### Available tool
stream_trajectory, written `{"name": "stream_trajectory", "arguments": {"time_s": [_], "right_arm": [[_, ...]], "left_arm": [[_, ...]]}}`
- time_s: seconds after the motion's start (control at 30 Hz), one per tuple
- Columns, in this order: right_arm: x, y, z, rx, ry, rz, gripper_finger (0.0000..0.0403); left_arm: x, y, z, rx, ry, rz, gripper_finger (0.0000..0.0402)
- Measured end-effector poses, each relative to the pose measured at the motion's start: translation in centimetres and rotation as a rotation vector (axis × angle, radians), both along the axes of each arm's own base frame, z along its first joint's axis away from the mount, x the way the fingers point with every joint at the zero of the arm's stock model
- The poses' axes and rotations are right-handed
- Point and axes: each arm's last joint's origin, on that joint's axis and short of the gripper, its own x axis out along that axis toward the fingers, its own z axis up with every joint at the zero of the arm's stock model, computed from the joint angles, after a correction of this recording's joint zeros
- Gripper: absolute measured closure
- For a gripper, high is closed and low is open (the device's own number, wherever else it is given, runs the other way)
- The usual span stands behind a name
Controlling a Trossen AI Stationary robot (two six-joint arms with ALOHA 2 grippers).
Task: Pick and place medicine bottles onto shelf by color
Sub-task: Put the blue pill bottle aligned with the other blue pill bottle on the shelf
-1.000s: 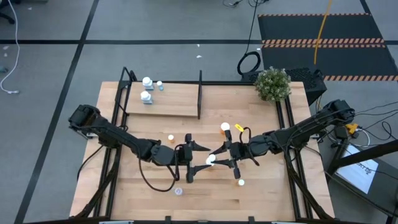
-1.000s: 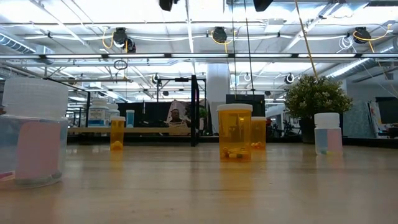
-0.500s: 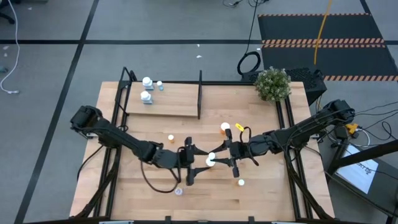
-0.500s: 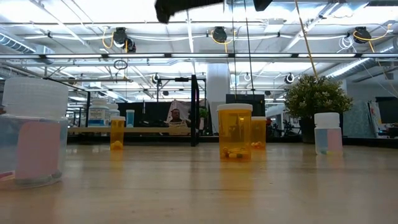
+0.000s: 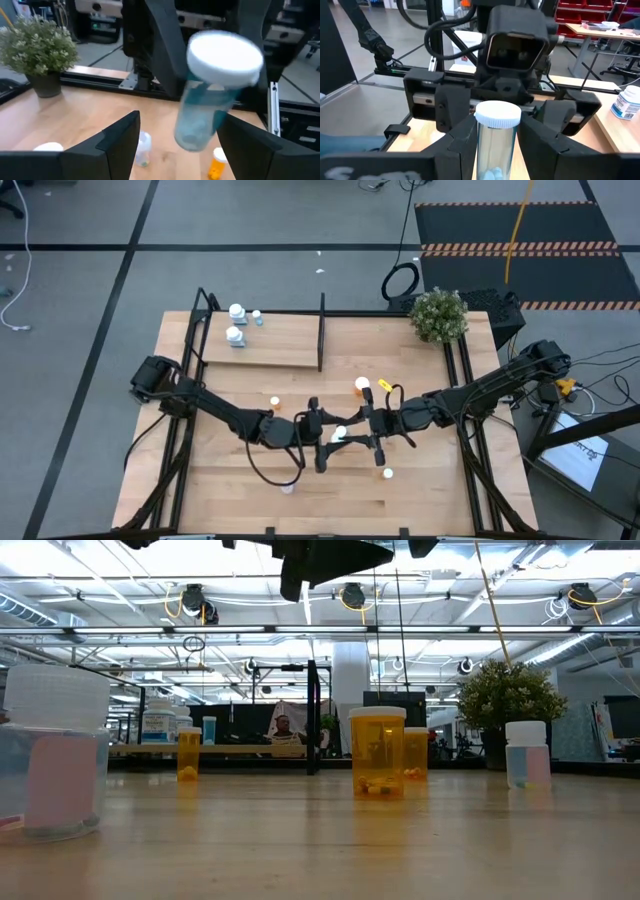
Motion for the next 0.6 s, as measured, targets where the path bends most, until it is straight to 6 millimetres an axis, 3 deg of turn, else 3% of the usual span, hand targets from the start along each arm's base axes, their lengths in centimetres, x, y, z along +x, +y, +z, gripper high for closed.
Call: {"name": "stream_trajectory", "arguments": {"time_s": [0.13, 0.47, 0.6], "right_arm": [[-0.01, -0.01, -0.06, -0.002, 0.006, 0.000, 0.0275], [-0.01, -0.01, -0.05, -0.013, 0.004, 0.000, 0.0275], [0.00, -0.04, -0.07, -0.012, 0.006, -0.001, 0.0275]], "left_arm": [[0.03, 0.09, -0.01, 0.004, 0.002, 0.002, 0.0169], [0.01, 0.06, -0.01, 0.032, 0.005, -0.001, 0.0283], [-0.01, 0.02, 0.02, 0.032, 0.004, -0.003, 0.0303]]}}
